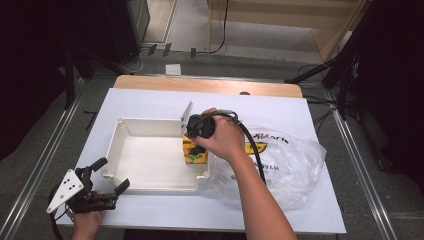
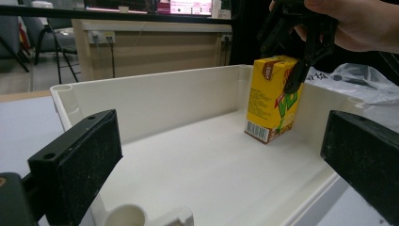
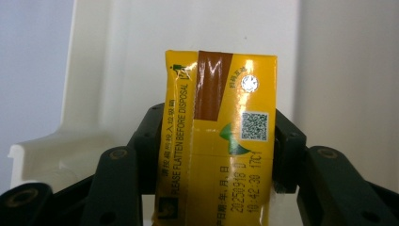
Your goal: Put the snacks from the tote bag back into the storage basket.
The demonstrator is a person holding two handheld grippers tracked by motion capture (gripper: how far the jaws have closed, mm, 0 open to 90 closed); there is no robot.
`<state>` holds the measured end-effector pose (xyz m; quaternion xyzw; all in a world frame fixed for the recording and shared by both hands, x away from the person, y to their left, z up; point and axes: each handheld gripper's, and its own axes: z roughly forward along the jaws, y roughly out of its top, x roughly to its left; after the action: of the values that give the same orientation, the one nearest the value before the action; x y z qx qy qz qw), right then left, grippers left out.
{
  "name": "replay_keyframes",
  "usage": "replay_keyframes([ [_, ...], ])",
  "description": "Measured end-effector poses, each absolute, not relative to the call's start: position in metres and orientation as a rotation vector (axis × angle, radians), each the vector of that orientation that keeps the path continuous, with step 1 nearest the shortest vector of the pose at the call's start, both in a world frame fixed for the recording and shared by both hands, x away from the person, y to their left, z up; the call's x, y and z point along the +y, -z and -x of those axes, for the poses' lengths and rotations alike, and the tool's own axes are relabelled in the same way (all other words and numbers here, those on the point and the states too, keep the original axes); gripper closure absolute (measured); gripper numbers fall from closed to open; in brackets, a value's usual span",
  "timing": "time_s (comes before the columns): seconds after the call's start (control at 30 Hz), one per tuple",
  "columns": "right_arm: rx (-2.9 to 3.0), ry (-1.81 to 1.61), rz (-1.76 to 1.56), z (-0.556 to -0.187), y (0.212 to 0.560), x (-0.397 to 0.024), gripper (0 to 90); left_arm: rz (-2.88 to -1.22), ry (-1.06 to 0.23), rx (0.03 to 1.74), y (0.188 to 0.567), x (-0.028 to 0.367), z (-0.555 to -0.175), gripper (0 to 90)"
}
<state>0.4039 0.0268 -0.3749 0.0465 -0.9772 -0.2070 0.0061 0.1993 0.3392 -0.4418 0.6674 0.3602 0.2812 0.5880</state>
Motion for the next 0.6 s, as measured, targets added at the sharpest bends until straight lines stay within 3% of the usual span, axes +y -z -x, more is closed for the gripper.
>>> replay_keyframes([
  [0.17,-3.056,0.675,-0.124,-0.404,0.371,0.023,46.4,-1.556,-0.656,0.839,0.442,0.339,-0.199,0.0],
  [0.6,-3.068,0.858,-0.083,-0.404,0.355,0.010,19.3,-1.549,-0.654,0.841,0.442,0.340,-0.199,0.0],
])
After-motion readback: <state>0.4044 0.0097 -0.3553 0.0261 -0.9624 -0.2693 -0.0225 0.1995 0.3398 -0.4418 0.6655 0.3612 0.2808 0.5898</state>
